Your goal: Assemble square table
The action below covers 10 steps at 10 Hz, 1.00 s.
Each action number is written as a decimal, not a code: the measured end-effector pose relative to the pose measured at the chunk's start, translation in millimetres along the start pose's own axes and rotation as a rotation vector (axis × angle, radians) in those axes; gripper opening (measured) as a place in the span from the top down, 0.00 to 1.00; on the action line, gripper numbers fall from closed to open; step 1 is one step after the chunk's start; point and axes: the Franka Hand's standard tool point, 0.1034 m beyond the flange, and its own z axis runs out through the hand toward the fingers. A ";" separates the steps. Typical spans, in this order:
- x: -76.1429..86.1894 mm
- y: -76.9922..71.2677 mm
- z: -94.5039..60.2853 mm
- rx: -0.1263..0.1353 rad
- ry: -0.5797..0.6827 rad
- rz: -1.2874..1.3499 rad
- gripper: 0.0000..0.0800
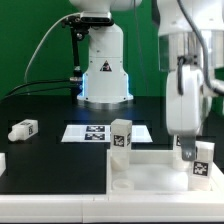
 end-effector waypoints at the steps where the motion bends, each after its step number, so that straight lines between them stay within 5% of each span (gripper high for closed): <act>1: 9.9 -5.3 -9.5 0.014 0.000 -0.032 0.20; 8: 13.3 -7.3 -10.3 0.024 0.003 -0.070 0.19; 10: 44.1 -16.6 -39.8 0.051 -0.019 -0.307 0.19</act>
Offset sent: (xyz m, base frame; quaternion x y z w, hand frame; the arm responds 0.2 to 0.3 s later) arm 0.0000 0.0000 0.0000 0.0000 0.0000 0.0000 1.0000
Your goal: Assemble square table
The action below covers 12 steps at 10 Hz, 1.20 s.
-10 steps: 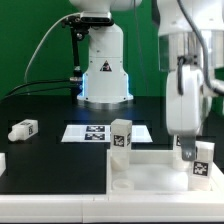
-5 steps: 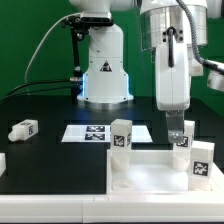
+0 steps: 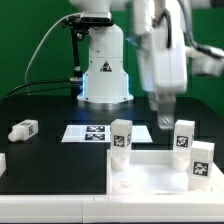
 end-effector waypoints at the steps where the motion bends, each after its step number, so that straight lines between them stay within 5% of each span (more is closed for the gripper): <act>1: 10.1 -1.3 -9.0 0.009 -0.003 -0.055 0.19; 6: 16.3 -1.2 -8.5 0.012 0.005 -0.376 0.19; 8: 50.1 14.0 -13.5 0.004 0.007 -0.588 0.19; 10: 80.2 33.9 -19.5 -0.037 -0.045 -0.727 0.19; 12: 82.4 42.6 -13.7 -0.038 -0.026 -0.815 0.19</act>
Offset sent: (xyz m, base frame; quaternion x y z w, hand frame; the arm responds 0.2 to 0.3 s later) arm 0.0000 0.0000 0.0000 0.0000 0.0000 -0.1296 0.9916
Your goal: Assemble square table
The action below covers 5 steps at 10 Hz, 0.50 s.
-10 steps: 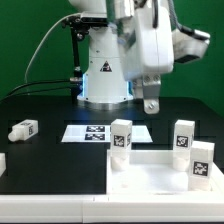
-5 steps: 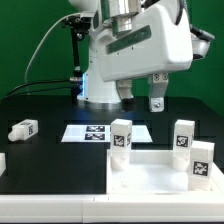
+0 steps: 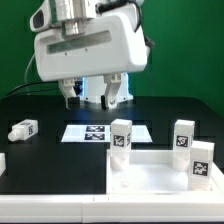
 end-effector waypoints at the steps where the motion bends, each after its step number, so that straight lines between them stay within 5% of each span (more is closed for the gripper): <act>1: 1.6 0.2 -0.7 0.001 0.003 -0.014 0.19; 3: 0.6 6.2 2.0 -0.004 -0.007 -0.015 0.19; 5: -6.0 52.6 9.3 -0.039 -0.144 0.006 0.19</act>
Offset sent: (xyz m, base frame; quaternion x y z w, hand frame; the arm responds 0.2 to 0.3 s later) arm -0.0422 -0.0288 -0.0273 -0.0035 -0.1285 0.0266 0.9914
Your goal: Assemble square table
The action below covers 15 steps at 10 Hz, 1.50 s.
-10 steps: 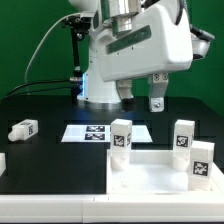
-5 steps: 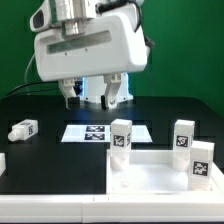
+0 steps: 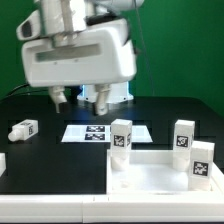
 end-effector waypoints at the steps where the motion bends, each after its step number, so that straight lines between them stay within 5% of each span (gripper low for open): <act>1: 3.4 13.7 1.8 -0.006 0.031 0.015 0.19; 6: -0.5 21.2 8.7 -0.020 0.042 0.011 0.19; 8: -29.1 52.2 23.0 -0.073 -0.110 0.020 0.19; 10: -37.8 91.1 31.6 -0.136 -0.067 -0.020 0.19; 14: -41.8 96.0 36.5 -0.148 -0.078 -0.035 0.19; 15: -53.1 116.5 45.9 -0.188 -0.145 -0.094 0.19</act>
Offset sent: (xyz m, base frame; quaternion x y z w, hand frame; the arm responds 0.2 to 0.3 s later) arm 0.0000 0.0000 0.0000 0.0000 0.0000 0.0000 1.0000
